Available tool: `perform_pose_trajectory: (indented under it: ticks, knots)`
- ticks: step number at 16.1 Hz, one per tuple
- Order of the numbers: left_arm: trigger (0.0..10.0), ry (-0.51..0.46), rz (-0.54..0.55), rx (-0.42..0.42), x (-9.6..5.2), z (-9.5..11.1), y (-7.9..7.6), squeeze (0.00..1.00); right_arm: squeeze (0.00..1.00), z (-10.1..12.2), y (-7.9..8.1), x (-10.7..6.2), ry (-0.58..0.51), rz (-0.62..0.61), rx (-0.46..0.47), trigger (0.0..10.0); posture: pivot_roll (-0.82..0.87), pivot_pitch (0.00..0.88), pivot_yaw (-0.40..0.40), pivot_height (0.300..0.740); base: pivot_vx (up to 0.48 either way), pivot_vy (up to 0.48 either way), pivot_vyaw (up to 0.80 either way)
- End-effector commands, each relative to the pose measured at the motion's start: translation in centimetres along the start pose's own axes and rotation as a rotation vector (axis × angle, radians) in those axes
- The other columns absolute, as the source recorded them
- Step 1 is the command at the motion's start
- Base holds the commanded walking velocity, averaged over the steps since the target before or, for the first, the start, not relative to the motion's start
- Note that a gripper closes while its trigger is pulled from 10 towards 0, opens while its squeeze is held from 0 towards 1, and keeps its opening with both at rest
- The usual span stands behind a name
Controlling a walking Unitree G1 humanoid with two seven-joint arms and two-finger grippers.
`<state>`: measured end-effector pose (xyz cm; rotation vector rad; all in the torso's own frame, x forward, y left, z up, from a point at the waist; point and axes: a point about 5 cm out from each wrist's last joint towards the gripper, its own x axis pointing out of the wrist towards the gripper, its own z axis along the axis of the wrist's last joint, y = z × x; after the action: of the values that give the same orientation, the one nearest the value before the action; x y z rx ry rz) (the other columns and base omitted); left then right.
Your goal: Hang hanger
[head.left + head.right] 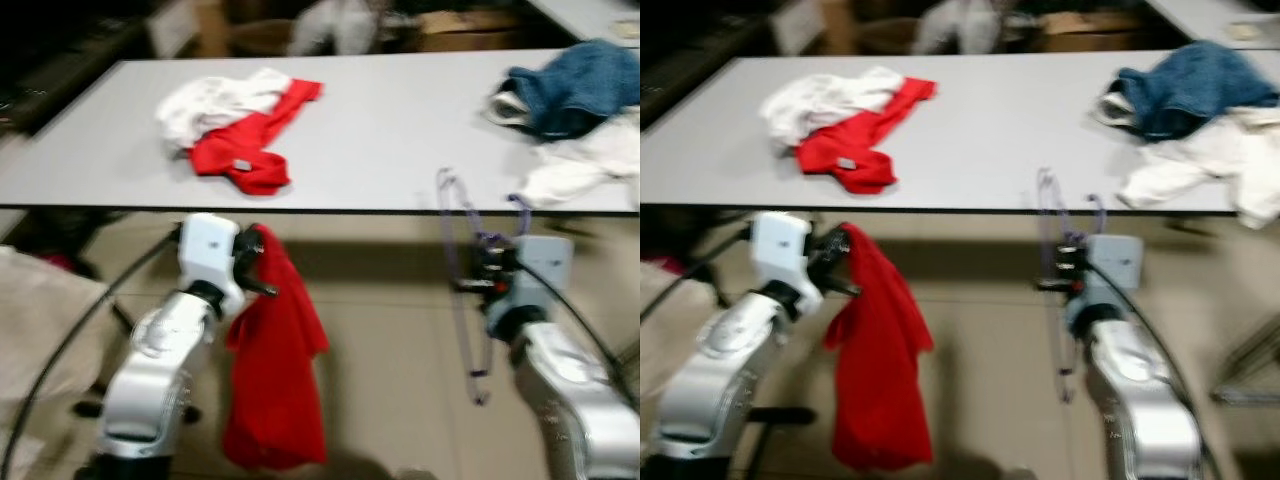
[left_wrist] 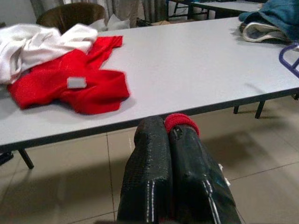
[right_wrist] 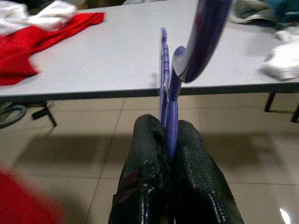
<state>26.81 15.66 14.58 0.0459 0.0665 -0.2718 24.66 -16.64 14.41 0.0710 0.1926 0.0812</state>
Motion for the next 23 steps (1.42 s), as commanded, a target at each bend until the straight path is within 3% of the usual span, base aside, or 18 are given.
perform_pose_trajectory:
  ticks: [1, 6, 9, 15, 23]
  knots:
    - [10.0, -0.021, 0.015, -0.008, -0.1, 0.3, 0.0, 0.00, 0.00, 0.1, -0.3, 0.3, 0.005, 0.000, -0.006, 10.0, -0.15, 0.031, 0.047, 0.740, 0.000, 0.431, -0.77]
    - [10.0, -0.059, 0.032, -0.035, -0.4, 0.8, 0.1, 0.00, 0.00, 0.1, 0.7, 1.1, 0.016, 0.062, -0.023, 10.0, -0.14, 0.023, 0.038, 0.740, 0.000, 0.156, -0.21]
    - [10.0, -0.118, 0.032, -0.044, 0.1, 1.6, -0.2, 0.00, 0.00, 0.6, 1.3, 1.7, -0.006, 0.128, -0.098, 10.0, -0.13, 0.018, 0.034, 0.740, 0.000, 0.000, 0.00]
    - [10.0, -0.182, 0.042, -0.052, 0.9, 3.3, 0.3, 0.00, 0.00, 1.9, 1.8, 2.1, -0.055, 0.254, -0.144, 10.0, -0.15, 0.000, 0.029, 0.740, 0.331, 0.000, 0.00]
    - [10.0, -0.211, 0.031, -0.060, 1.8, 4.3, 0.3, 0.00, 0.00, 1.9, 1.6, 2.0, -0.051, 0.287, -0.166, 10.0, -0.15, 0.007, 0.038, 0.740, 0.400, 0.000, -0.17]
